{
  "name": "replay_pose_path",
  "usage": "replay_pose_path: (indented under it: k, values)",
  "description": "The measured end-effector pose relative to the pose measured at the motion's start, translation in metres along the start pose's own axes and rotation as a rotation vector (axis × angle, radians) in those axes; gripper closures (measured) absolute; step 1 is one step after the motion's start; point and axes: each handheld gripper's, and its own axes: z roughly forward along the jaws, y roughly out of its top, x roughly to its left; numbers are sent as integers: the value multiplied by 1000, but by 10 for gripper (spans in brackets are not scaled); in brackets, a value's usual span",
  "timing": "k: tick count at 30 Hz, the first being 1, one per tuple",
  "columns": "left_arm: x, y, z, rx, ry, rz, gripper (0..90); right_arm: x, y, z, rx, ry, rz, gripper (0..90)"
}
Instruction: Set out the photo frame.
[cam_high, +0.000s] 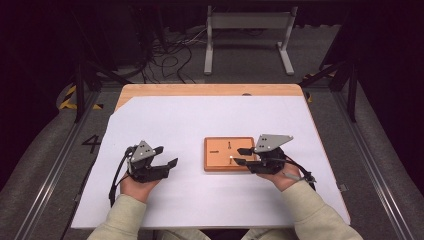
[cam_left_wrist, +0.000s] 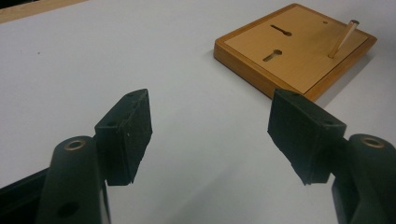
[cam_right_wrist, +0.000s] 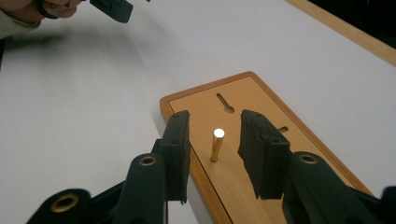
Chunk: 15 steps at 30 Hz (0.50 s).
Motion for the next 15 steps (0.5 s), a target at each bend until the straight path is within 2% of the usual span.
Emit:
replay_pose_path:
  k: [15]
  values:
    - [0,-1,0,8,-5,5,302,-9,-5,29,65,34,-6,662]
